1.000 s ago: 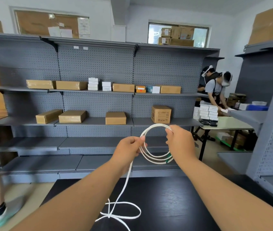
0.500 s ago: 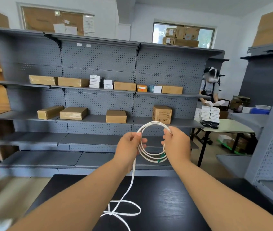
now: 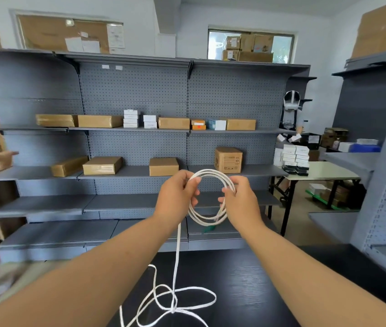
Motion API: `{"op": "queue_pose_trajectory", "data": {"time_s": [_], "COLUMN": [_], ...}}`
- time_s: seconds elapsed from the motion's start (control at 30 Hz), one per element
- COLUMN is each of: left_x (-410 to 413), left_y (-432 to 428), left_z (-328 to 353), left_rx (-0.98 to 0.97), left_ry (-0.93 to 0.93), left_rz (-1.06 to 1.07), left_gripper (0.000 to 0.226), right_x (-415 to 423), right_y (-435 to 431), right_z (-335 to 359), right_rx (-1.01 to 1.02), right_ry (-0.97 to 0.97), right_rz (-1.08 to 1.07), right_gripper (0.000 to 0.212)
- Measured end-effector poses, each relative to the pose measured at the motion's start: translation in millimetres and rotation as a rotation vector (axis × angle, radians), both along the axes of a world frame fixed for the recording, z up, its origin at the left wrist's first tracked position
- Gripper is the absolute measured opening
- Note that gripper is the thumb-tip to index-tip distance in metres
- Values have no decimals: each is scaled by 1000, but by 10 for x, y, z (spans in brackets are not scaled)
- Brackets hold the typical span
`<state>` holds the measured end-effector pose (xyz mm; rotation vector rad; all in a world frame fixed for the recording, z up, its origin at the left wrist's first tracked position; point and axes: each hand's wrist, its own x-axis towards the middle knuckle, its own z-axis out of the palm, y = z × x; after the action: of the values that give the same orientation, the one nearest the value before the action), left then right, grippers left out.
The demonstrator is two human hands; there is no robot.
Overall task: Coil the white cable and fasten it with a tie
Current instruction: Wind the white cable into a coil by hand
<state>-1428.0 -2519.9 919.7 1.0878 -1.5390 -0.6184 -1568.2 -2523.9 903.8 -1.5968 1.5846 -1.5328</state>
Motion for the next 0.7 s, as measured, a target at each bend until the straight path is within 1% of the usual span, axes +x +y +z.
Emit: {"op": "queue_pose_trajectory", "data": {"time_s": [0.13, 0.23, 0.3, 0.37, 0.43, 0.5, 0.63, 0.7], "left_x": [137, 231, 284, 330, 374, 409, 489, 527], "left_y": [-33, -55, -63, -65, -61, -47, -32, -27], "left_z": [100, 147, 165, 172, 169, 151, 67, 17], "left_rx": [-32, -15, -9, 4, 30, 83, 281, 354], "left_ry": [-140, -172, -196, -204, -181, -119, 59, 121], "left_rz": [-30, -71, -98, -124, -149, -184, -335, -417], "left_gripper": [17, 16, 12, 11, 11, 11, 13, 10], "right_x": [81, 142, 181, 211, 234, 257, 263, 219], "right_y": [-8, 7, 7, -5, -16, -16, -28, -29], "right_z": [119, 198, 242, 268, 268, 268, 292, 305], "right_rx": [-28, -38, -43, -47, -48, -57, -92, -104], "right_ry": [233, 379, 480, 537, 554, 564, 585, 559], "right_rz": [67, 151, 176, 188, 181, 159, 137, 134], "right_gripper": [31, 39, 39, 33, 28, 25, 26, 28]}}
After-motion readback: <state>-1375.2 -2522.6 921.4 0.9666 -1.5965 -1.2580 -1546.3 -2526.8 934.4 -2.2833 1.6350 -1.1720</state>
